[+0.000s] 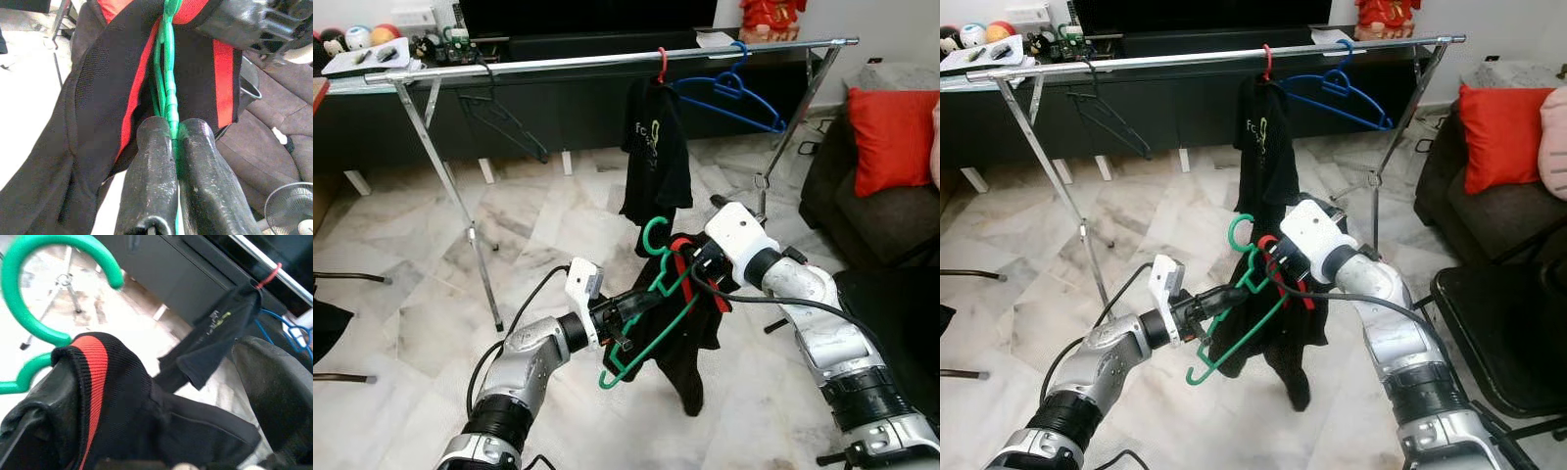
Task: Hang hanger
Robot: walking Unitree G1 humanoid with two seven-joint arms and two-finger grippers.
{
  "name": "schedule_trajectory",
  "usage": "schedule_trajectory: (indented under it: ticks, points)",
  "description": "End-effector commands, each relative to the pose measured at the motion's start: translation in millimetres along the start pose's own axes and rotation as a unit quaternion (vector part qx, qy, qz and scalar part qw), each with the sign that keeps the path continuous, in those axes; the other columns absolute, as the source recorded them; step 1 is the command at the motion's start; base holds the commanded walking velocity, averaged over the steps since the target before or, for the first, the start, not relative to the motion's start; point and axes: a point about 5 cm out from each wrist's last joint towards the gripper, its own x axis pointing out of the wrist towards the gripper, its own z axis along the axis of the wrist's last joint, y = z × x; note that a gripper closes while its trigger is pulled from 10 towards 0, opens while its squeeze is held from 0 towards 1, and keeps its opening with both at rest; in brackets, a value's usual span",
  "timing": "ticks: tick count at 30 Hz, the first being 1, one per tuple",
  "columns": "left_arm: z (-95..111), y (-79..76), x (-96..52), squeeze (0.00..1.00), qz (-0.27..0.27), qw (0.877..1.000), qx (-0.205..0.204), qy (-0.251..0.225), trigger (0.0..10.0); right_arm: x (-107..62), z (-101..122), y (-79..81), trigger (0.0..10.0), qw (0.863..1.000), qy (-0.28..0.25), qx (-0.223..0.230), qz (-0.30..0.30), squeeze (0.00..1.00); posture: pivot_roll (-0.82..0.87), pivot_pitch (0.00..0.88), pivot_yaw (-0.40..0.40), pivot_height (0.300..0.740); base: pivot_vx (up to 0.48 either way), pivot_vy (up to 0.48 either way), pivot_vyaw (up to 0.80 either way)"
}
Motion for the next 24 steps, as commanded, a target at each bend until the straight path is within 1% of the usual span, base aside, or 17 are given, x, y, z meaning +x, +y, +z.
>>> schedule_trajectory:
  ticks: [1,3,6,7,8,9,10,12,13,15,16,17,18,20,22,23,24]
  points:
    - [8.8,-0.8,3.0,0.00,-0.006,1.000,0.008,-0.024,10.0,-2.3,11.6,19.3,10.0,0.997,-0.032,0.012,0.071,1.00,-0.01,0.149,-0.024,0.740,0.000,0.000,0.00]
    - [8.7,-0.8,3.1,0.00,-0.005,1.000,0.007,-0.025,10.0,-5.4,16.8,25.5,10.0,0.994,-0.048,0.016,0.100,1.00,-0.02,0.147,-0.025,0.740,0.000,0.000,0.00]
    - [8.6,-0.8,3.3,0.00,-0.005,1.000,0.007,-0.026,10.0,-7.6,20.4,28.6,10.0,0.992,-0.059,0.020,0.113,1.00,-0.02,0.145,-0.025,0.740,0.000,0.000,0.00]
    - [8.5,-0.9,3.6,0.00,-0.005,1.000,0.007,-0.027,10.0,-9.8,19.9,30.3,10.0,0.991,-0.052,0.009,0.126,1.00,-0.02,0.144,-0.025,0.740,0.000,0.000,0.00]
    - [8.5,-0.9,3.6,0.00,-0.005,1.000,0.007,-0.027,10.0,-9.8,19.9,30.3,10.0,0.991,-0.052,0.009,0.126,1.00,-0.02,0.144,-0.025,0.740,0.000,0.000,0.00]
    - [8.6,-1.1,4.0,0.00,-0.005,1.000,0.006,-0.028,10.0,-12.7,16.8,32.1,10.0,0.989,-0.037,-0.011,0.141,1.00,-0.02,0.144,-0.025,0.740,0.000,0.000,0.00]
    - [8.6,-1.3,4.2,0.00,-0.006,1.000,0.006,-0.028,10.0,-14.2,14.7,32.9,10.0,0.989,-0.029,-0.019,0.147,1.00,-0.02,0.144,-0.025,0.740,0.000,0.000,0.00]
    - [8.4,-1.5,4.6,0.00,-0.005,1.000,0.006,-0.028,10.0,-15.2,11.4,28.1,10.0,0.991,-0.018,-0.031,0.128,1.00,-0.02,0.141,-0.027,0.740,0.000,0.000,0.00]
    - [8.0,-1.9,4.8,0.00,-0.006,1.000,0.005,-0.029,10.0,-15.6,9.2,24.3,10.0,0.993,-0.012,-0.020,0.113,1.00,-0.02,0.140,-0.028,0.740,0.000,0.000,0.00]
    - [7.9,-2.0,4.8,0.00,-0.006,1.000,0.005,-0.029,10.0,-15.7,8.9,23.9,10.0,0.994,-0.011,-0.016,0.112,1.00,-0.02,0.140,-0.028,0.740,0.000,0.000,0.00]
    - [7.8,-2.1,4.7,0.00,-0.006,1.000,0.005,-0.029,10.0,-18.8,6.1,23.7,10.0,0.993,0.002,-0.028,0.115,1.00,-0.01,0.136,-0.026,0.740,0.000,0.000,0.00]
    - [7.8,-2.1,4.7,0.00,-0.006,1.000,0.005,-0.029,10.0,-18.8,6.1,23.7,10.0,0.993,0.002,-0.028,0.115,1.00,-0.01,0.136,-0.026,0.740,0.000,0.000,0.00]
    - [7.8,-2.1,4.7,0.00,-0.006,1.000,0.005,-0.029,10.0,-19.5,4.0,22.5,10.0,0.993,0.011,-0.040,0.110,1.00,-0.02,0.135,-0.026,0.740,0.000,0.000,0.00]
    - [7.6,-2.0,4.6,0.00,-0.006,1.000,0.005,-0.029,10.0,-18.9,-3.5,16.2,10.0,0.993,0.044,-0.072,0.081,1.00,-0.02,0.132,-0.025,0.740,0.000,0.000,0.00]
    - [7.4,-2.0,4.4,0.00,-0.007,1.000,0.006,-0.028,10.0,-18.1,-11.6,8.1,10.0,0.992,0.077,-0.087,0.045,1.00,-0.01,0.127,-0.026,0.740,0.000,0.000,0.00]
    - [7.4,-2.0,4.4,0.00,-0.007,1.000,0.006,-0.028,10.0,-18.1,-11.6,8.1,10.0,0.992,0.077,-0.087,0.045,1.00,-0.01,0.127,-0.026,0.740,0.000,0.000,0.00]
    - [7.4,-1.8,4.3,0.00,-0.007,1.000,0.006,-0.028,10.0,-18.8,-14.4,7.1,10.0,0.990,0.090,-0.096,0.046,1.00,-0.01,0.124,-0.025,0.740,0.000,0.000,0.00]
